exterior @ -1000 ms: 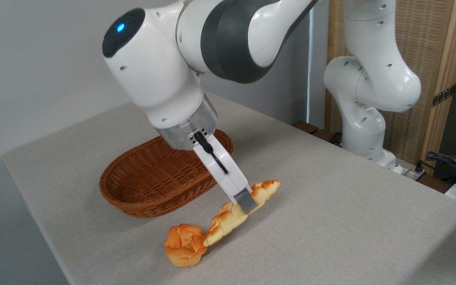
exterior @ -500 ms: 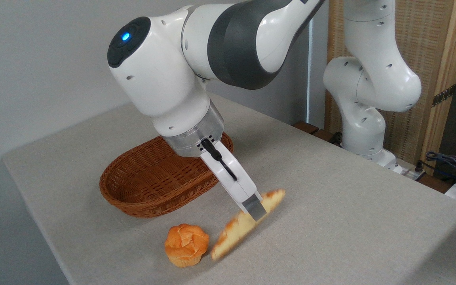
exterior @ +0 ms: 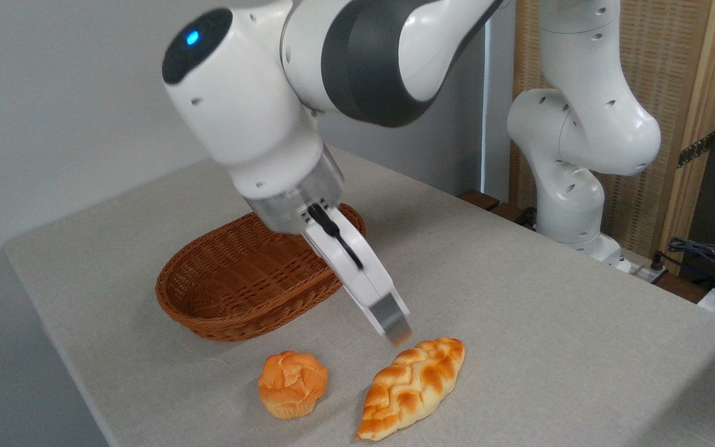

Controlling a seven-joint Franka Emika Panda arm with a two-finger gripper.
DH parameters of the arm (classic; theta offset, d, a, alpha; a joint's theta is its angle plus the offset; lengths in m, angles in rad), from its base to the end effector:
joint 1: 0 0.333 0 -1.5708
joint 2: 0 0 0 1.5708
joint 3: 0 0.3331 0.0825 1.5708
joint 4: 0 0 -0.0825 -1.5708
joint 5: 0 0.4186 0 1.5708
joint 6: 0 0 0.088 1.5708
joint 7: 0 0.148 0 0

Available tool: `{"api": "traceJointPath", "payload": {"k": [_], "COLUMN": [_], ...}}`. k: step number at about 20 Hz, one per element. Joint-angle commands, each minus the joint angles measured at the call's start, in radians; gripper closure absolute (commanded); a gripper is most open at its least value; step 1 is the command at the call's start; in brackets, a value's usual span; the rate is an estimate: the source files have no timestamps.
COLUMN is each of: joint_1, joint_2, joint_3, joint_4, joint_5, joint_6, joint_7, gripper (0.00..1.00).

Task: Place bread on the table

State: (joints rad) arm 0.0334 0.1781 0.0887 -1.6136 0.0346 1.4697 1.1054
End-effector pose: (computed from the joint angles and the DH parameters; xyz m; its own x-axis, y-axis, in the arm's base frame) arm 0.5985 0.0759 0.4673 0.5230 -0.8318 -0.1858 -0.7902 -0.5550 0.2599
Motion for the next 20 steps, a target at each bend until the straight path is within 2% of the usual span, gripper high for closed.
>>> {"api": "traceJointPath", "payload": {"k": [1,3,5,7,9,13,15,17,19,20], "joint_1": [0.005,0.005,0.005,0.003,-0.004,-0.016,-0.021,-0.052,-0.079,-0.107], "joint_2": [-0.026,-0.054,-0.095,-0.137,-0.134,-0.144,-0.179,-0.215,-0.216,-0.216], "joint_3": [-0.064,-0.107,-0.138,-0.162,-0.173,-0.172,-0.168,-0.159,-0.136,-0.117], "joint_4": [0.113,0.15,0.15,0.117,0.104,0.048,0.002,-0.049,-0.054,-0.054], "joint_5": [-0.111,-0.125,-0.185,-0.213,-0.211,-0.2,-0.184,-0.136,-0.13,-0.125], "joint_6": [-0.014,-0.003,0.023,0.128,0.167,0.219,0.216,0.222,0.221,0.219], "joint_7": [-0.139,-0.232,-0.298,-0.344,-0.377,-0.354,-0.337,-0.322,-0.325,-0.326], "gripper": [0.0,0.0,0.0,0.0,0.0,0.0,0.0,0.0,0.0,0.0]}}
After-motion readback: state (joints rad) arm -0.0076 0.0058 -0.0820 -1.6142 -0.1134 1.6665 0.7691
